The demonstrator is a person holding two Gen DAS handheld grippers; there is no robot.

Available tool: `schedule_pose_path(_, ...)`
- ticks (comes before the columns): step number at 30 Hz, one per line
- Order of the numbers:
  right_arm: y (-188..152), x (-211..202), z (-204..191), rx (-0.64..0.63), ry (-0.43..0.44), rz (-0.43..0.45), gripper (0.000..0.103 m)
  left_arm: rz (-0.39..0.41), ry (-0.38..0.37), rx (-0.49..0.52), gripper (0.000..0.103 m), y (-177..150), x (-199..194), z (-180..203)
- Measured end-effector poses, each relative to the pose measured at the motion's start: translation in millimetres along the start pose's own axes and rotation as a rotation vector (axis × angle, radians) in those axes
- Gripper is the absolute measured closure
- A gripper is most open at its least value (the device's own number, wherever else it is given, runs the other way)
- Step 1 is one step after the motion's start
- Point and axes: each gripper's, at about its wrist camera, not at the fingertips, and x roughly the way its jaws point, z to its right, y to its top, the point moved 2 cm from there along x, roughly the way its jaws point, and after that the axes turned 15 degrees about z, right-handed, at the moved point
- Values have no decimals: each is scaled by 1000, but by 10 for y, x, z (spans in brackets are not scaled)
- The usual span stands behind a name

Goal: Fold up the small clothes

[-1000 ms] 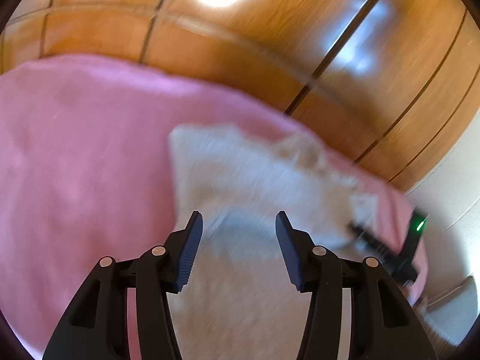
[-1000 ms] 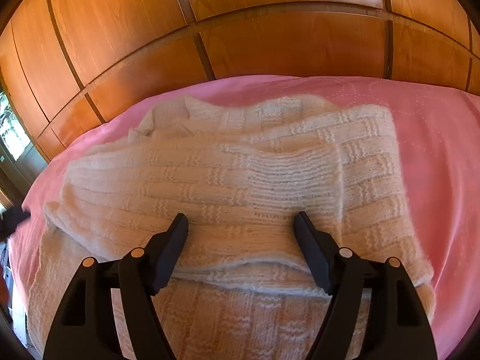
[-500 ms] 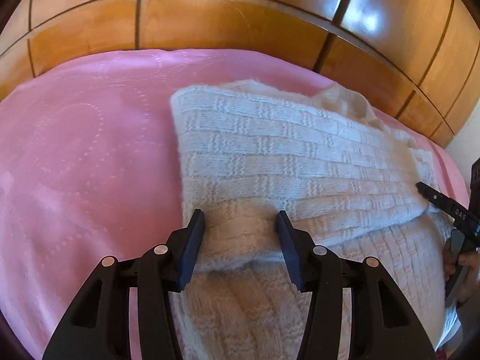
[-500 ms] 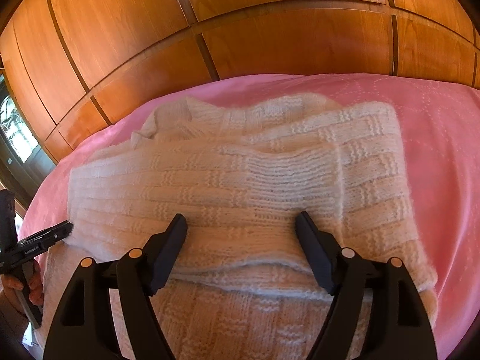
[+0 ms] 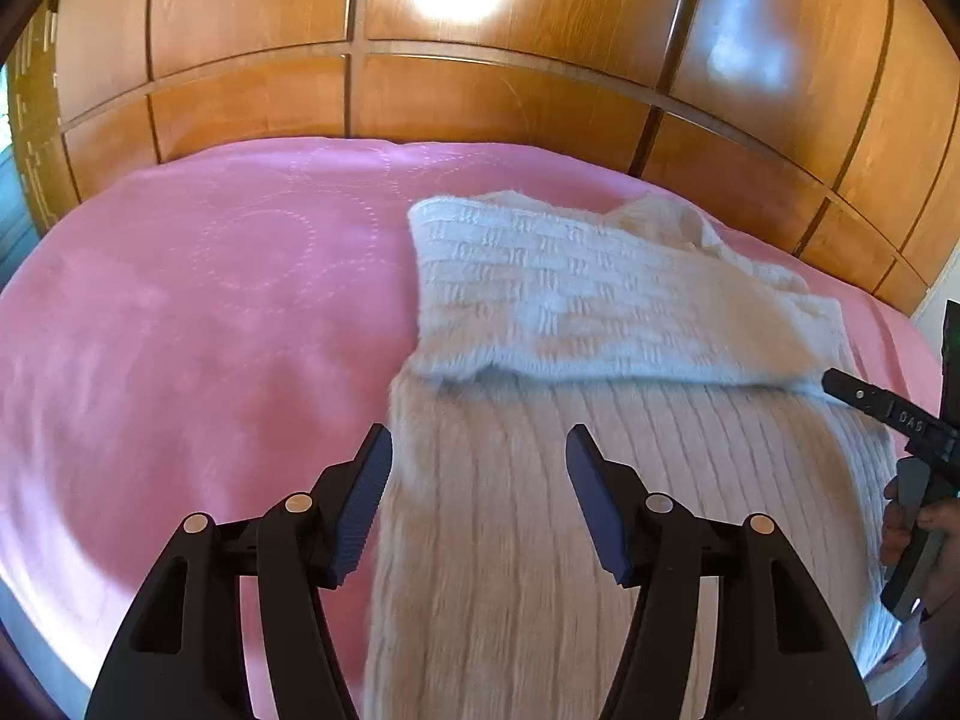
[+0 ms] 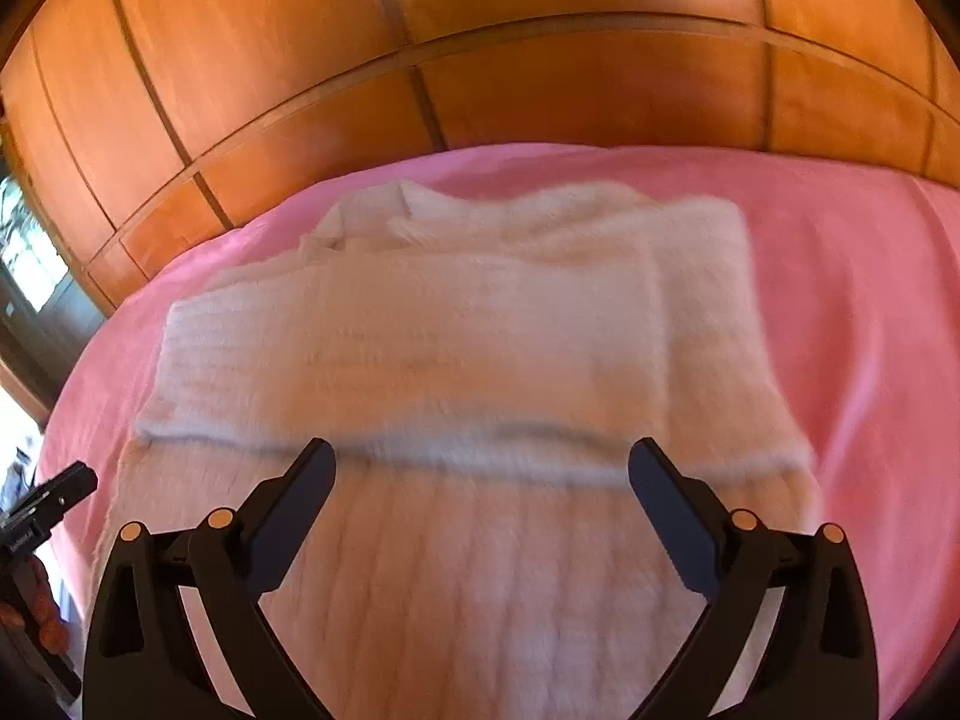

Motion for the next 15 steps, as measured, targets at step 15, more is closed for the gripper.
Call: schedule_pose_path(15, -724, -1096, 704, 176, -12, -64, 5, -58, 29, -37, 44, -553, -466, -202)
